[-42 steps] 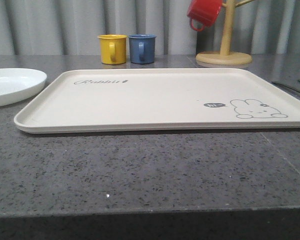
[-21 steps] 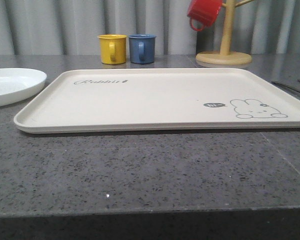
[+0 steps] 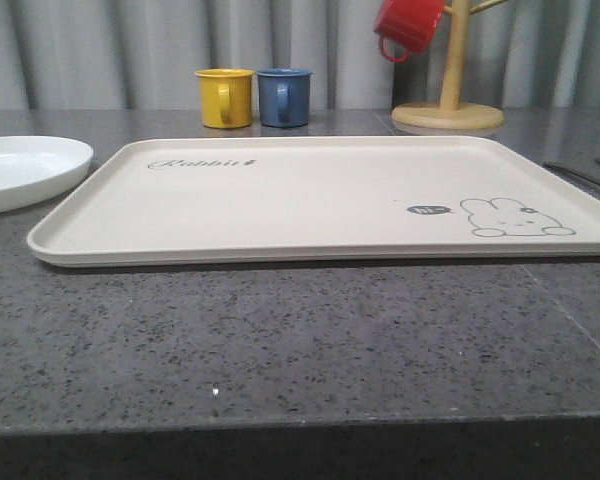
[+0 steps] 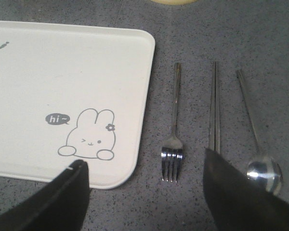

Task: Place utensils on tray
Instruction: 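Grasp the white plate rim with the left gripper and lift it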

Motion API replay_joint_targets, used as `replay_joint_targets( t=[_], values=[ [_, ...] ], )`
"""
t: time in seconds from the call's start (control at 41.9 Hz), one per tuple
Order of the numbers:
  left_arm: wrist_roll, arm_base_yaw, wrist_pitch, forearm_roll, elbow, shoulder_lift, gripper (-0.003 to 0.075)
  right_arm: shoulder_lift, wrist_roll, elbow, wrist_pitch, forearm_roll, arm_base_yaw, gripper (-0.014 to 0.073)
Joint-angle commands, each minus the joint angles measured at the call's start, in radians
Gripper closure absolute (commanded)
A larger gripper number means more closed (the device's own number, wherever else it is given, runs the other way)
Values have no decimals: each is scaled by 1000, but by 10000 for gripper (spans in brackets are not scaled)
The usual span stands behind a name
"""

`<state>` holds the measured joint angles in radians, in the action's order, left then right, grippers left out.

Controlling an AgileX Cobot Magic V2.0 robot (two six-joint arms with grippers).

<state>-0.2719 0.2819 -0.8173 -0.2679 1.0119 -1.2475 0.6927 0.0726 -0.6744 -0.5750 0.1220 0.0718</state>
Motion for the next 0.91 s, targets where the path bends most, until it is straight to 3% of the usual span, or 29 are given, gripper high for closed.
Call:
replay_joint_targets(
  t=[0.0,0.191,0.787,0.883],
  values=[
    [-115,35,35,-199,64,-59,154,0,8,-36,60,-3,0,64],
    [-152,39,41,-290,124,-173,154,0,8,-36,59,-3,0,64],
    [-170,37,38,-292,190,-357,158,0,8,-36,59,-3,0,64],
    [-177,37,35,-292,190,-361,232,0,8,-36,59,-3,0,64]
  ],
)
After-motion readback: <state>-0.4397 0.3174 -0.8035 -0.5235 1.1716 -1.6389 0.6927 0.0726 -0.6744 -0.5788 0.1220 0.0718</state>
